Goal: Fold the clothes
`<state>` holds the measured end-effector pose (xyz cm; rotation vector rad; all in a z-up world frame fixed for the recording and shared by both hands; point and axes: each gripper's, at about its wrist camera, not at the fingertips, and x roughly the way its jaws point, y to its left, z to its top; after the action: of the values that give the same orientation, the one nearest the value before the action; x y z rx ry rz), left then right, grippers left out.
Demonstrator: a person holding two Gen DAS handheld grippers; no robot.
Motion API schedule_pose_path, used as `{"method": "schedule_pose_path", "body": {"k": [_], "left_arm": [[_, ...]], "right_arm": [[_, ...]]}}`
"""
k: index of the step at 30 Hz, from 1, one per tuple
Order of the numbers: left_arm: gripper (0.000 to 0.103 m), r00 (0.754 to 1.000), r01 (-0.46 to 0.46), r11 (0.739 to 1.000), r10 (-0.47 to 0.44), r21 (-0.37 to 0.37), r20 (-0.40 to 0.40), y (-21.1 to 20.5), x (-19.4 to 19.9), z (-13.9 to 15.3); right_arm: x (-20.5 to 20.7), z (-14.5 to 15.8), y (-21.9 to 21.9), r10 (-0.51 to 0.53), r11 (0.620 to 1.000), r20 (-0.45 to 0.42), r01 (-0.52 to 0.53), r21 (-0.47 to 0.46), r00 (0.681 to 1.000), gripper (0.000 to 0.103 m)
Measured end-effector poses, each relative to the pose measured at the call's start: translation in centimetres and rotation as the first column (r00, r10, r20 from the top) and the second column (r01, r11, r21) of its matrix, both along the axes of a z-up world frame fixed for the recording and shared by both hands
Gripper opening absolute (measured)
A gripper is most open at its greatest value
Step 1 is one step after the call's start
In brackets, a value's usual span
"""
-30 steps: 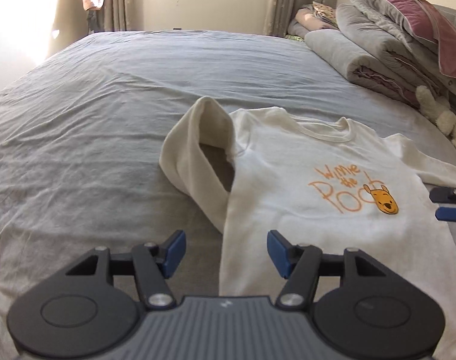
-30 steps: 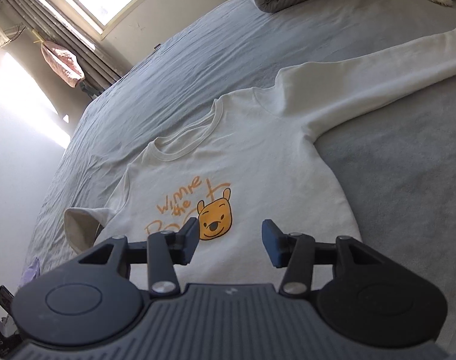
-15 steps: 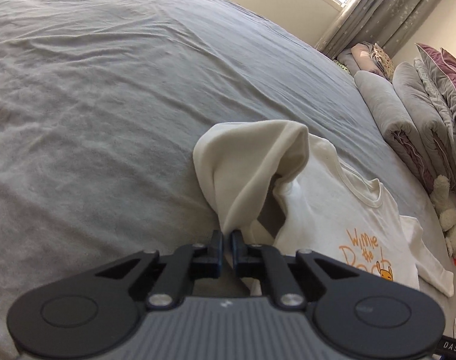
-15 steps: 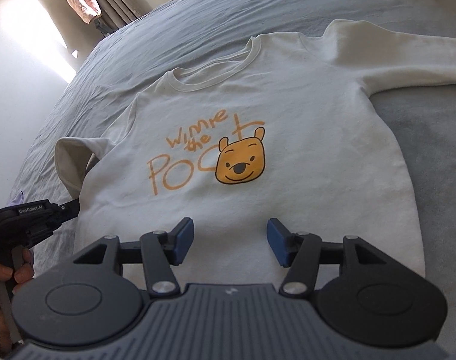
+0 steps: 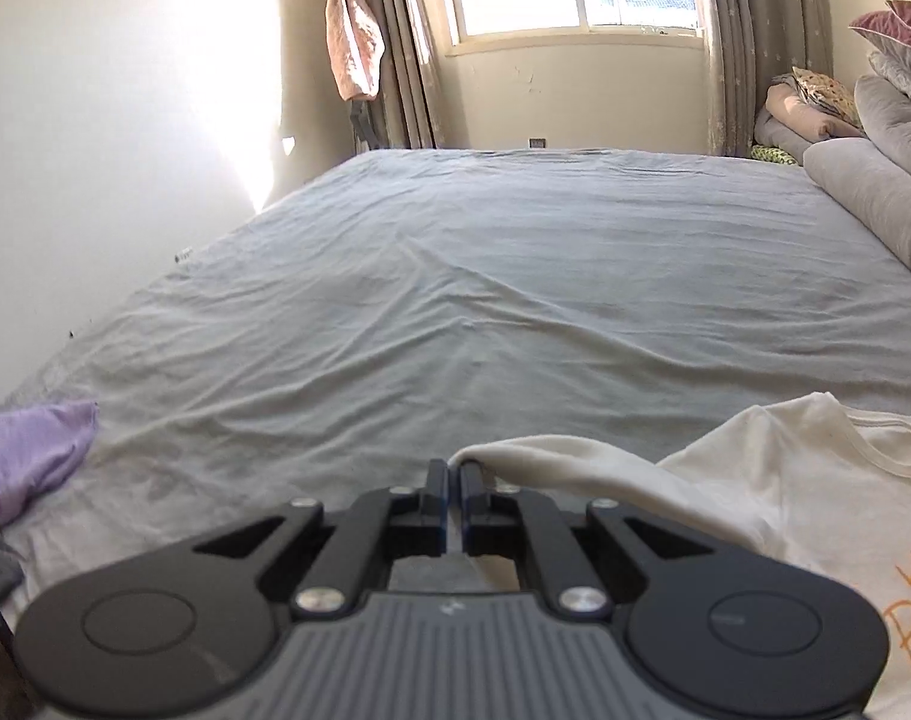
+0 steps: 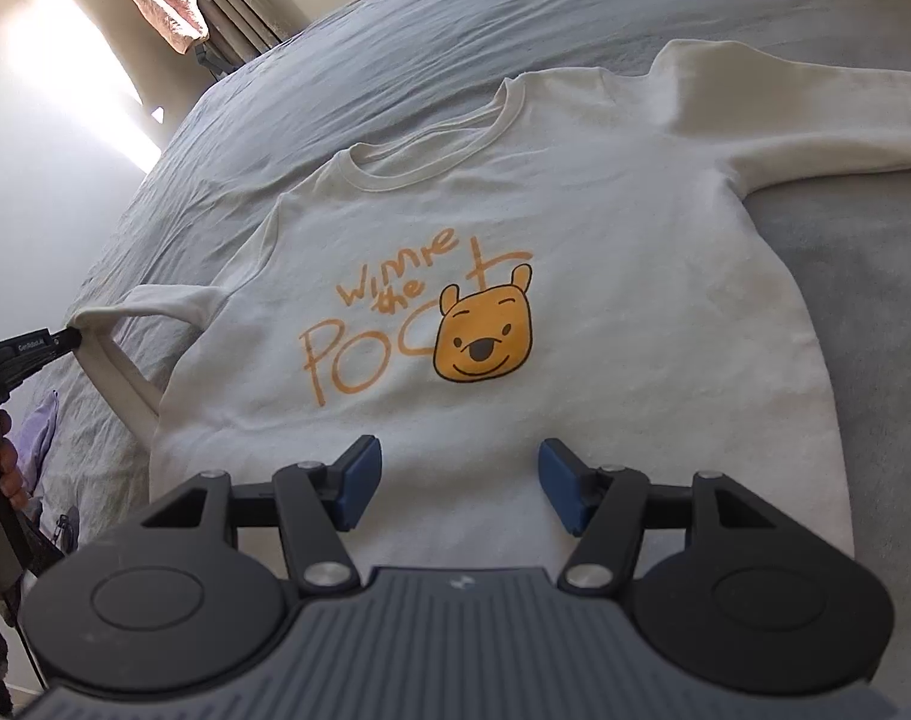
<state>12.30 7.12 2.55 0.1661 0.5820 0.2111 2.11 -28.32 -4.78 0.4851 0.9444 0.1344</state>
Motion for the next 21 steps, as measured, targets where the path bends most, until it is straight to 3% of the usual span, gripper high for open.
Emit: {"method": "schedule_pose_path", "body": {"k": [4, 7, 9, 11, 14, 18, 21], "left_arm": [[0.004, 0.998, -0.005, 0.983, -0.006, 0.181, 0.061, -1.0, 1.1, 0.7], [0.006, 0.993, -0.040, 0.928, -0.002, 0.370, 0.114, -1.7, 2.0, 0.2], [0.007, 0.996, -0.043, 0.919, 0.010, 0.392, 0.086, -1.4, 2.5, -0.1], [0.008, 0.999, -0.029, 0.950, 0.020, 0.311, 0.034, -0.5, 2.0, -0.2], [0.017, 0.999, -0.009, 0.984, 0.017, 0.176, -0.042, 0.5, 0.8, -0.5], [0.025, 0.994, 0.037, 0.999, -0.033, 0.040, -0.107, 0.9, -2.4, -1.4], [0.026, 0.989, 0.082, 0.992, -0.093, -0.097, -0.115, 0.7, -5.8, -2.1]], "right_arm": [[0.0, 0.0, 0.0, -0.002, 1.000, 0.004, 0.002, -0.003, 1.000, 0.062], [0.1, 0.0, 0.1, -0.002, 1.000, 0.005, 0.002, -0.005, 1.000, 0.062], [0.1, 0.0, 0.1, -0.002, 1.000, 0.005, 0.002, -0.005, 1.000, 0.062], [0.0, 0.1, 0.1, -0.001, 1.000, 0.006, 0.001, -0.003, 1.000, 0.062], [-0.1, 0.2, -0.1, -0.005, 1.000, 0.008, 0.005, -0.005, 1.000, 0.062], [-0.6, 0.3, -0.5, -0.022, 1.000, 0.010, 0.022, -0.005, 1.000, 0.062], [-1.4, 0.2, -0.7, -0.019, 1.000, 0.017, 0.019, -0.016, 1.000, 0.062]]}}
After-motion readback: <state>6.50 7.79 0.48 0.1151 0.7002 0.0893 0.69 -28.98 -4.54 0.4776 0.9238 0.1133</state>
